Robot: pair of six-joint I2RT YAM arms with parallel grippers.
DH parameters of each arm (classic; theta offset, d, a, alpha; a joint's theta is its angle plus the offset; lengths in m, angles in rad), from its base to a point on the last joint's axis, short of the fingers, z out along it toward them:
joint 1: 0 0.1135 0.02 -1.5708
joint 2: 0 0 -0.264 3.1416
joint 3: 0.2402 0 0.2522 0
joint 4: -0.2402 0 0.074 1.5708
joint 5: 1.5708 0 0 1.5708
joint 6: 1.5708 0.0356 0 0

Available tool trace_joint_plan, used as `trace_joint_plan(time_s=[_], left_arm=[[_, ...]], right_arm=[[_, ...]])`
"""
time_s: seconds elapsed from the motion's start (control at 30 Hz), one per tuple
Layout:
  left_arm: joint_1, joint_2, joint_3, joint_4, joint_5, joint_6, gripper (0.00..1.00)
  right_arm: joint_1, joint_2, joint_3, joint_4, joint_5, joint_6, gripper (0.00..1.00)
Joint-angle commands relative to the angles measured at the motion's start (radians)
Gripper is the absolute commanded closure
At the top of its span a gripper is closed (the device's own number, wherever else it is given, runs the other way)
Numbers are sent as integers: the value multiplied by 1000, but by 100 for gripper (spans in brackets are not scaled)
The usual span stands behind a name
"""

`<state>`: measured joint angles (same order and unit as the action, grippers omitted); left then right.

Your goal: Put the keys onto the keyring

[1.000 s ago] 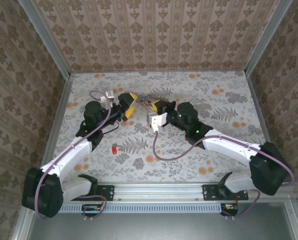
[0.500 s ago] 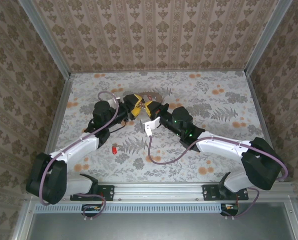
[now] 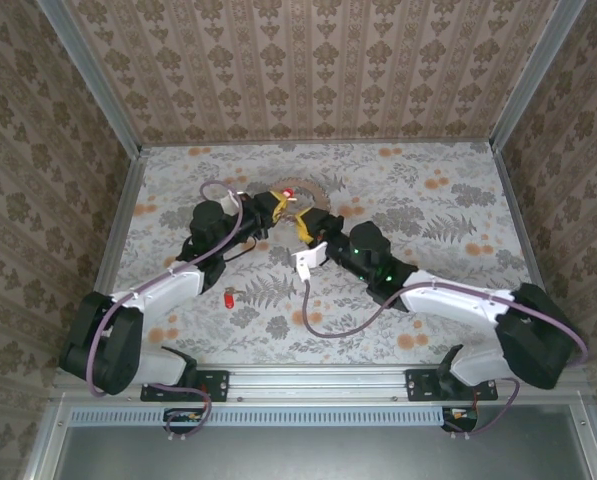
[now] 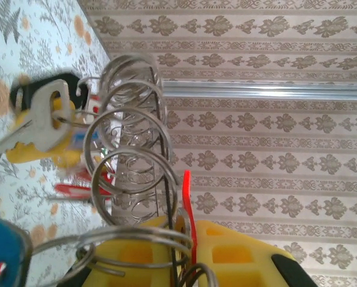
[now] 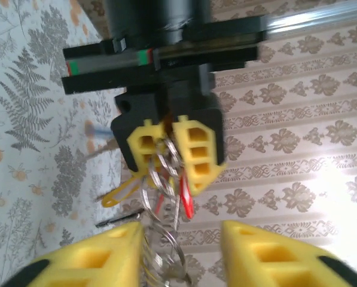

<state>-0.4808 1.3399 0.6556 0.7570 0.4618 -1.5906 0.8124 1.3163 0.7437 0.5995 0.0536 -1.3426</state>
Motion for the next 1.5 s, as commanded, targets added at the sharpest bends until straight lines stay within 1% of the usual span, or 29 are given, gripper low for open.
trace_joint_plan(time_s=[0.0, 0.03, 0.07, 0.1, 0.13, 0.17, 0.2, 0.23, 0.27, 0.33, 0.43, 0.53, 0.63, 0.73, 0.87, 0.97, 1.03, 1.1, 1.13, 1.2, 1.27, 1.3, 1.37, 1.4, 1.47], left_arm=[[17, -11, 22, 131, -28, 128, 100], [18, -14, 24, 157, -10, 153, 100], [52, -15, 27, 187, 14, 179, 100], [66, -15, 32, 228, 49, 205, 100], [77, -11, 33, 311, 84, 231, 100], [79, -2, 29, 416, 112, 263, 100], [82, 11, 28, 523, 145, 283, 100], [86, 15, 41, 541, 174, 283, 100], [89, 14, 61, 539, 235, 301, 100], [87, 15, 103, 538, 324, 322, 100], [96, 37, 160, 535, 419, 275, 100], [103, 59, 192, 534, 480, 238, 100], [103, 62, 197, 535, 503, 221, 100], [103, 52, 201, 536, 516, 222, 100], [103, 31, 199, 535, 516, 234, 100], [103, 15, 199, 535, 520, 244, 100], [103, 6, 199, 535, 522, 248, 100], [102, -4, 202, 535, 524, 258, 100], [103, -8, 203, 535, 526, 264, 100], [102, -16, 209, 530, 532, 269, 100], [102, -18, 216, 529, 540, 268, 100], [101, -21, 217, 530, 543, 268, 100], [101, -28, 217, 528, 544, 271, 100], [101, -32, 217, 528, 543, 274, 100], [100, -39, 216, 525, 542, 279, 100]], right_arm=[[-9, -191, 54, -193, -97, 375, 51], [-40, -246, 76, -270, -165, 521, 49], [-76, -288, 93, -323, -241, 650, 48], [-128, -326, 109, -368, -317, 787, 47], [-177, -354, 122, -405, -371, 921, 47], [-218, -368, 128, -431, -381, 1018, 48], [-253, -380, 133, -457, -353, 1111, 50], [-282, -386, 135, -481, -323, 1187, 50], [-310, -385, 134, -499, -308, 1240, 51], [-378, -372, 143, -537, -311, 1378, 52], [-485, -332, 191, -578, -449, 1597, 51], [-565, -284, 243, -580, -626, 1732, 48], [-600, -255, 291, -590, -711, 1796, 46], [-604, -263, 296, -577, -729, 1794, 46], [-604, -333, 213, -483, -690, 1747, 47], [-600, -386, 131, -387, -708, 1687, 47], [-593, -406, 104, -364, -711, 1659, 48], [-583, -421, 86, -346, -754, 1615, 49], [-573, -427, 78, -343, -762, 1584, 49], [-550, -436, 72, -361, -732, 1541, 49], [-543, -434, 101, -413, -682, 1578, 50], [-543, -425, 126, -449, -679, 1590, 49], [-543, -398, 180, -509, -702, 1607, 49], [-543, -391, 189, -506, -718, 1615, 48], [-542, -389, 172, -434, -754, 1632, 48]])
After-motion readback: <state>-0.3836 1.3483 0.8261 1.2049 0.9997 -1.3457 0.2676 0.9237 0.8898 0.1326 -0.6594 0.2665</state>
